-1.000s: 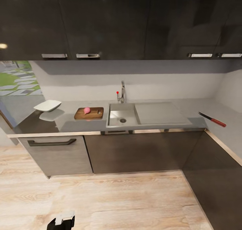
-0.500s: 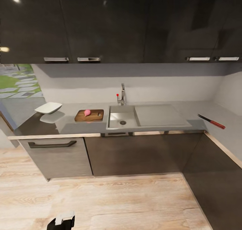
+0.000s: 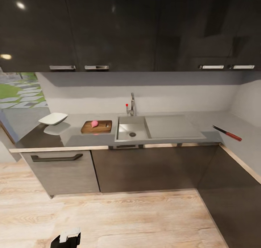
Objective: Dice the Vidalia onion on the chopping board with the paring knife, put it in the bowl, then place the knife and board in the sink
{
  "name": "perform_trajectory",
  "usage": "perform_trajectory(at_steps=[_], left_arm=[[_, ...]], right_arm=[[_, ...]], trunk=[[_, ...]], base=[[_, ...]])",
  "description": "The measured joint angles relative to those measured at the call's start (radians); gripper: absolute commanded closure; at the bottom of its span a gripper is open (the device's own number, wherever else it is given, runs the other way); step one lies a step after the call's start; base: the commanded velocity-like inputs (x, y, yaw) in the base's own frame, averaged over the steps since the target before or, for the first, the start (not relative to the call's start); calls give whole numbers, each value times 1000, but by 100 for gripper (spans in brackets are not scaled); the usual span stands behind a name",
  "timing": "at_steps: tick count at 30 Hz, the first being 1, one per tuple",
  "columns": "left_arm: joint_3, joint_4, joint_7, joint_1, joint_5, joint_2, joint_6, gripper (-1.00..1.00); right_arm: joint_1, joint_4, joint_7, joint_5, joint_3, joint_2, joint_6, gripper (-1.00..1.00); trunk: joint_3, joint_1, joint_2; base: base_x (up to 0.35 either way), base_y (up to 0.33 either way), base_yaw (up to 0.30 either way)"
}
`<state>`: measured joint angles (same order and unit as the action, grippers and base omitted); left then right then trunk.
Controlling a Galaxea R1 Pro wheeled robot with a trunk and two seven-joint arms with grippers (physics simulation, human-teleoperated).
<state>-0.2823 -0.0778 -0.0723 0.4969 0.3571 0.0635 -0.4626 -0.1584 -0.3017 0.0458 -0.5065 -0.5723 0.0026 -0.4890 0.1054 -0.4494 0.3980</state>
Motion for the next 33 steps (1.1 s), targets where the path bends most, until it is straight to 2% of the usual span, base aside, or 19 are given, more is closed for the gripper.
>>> perform_trajectory(at_steps=[33], left_arm=[[0,0,0,0,0,0,0,-100]], right_arm=[[0,0,0,0,0,0,0,-100]], trunk=[[-52,0,0]], base=[[0,0,0]])
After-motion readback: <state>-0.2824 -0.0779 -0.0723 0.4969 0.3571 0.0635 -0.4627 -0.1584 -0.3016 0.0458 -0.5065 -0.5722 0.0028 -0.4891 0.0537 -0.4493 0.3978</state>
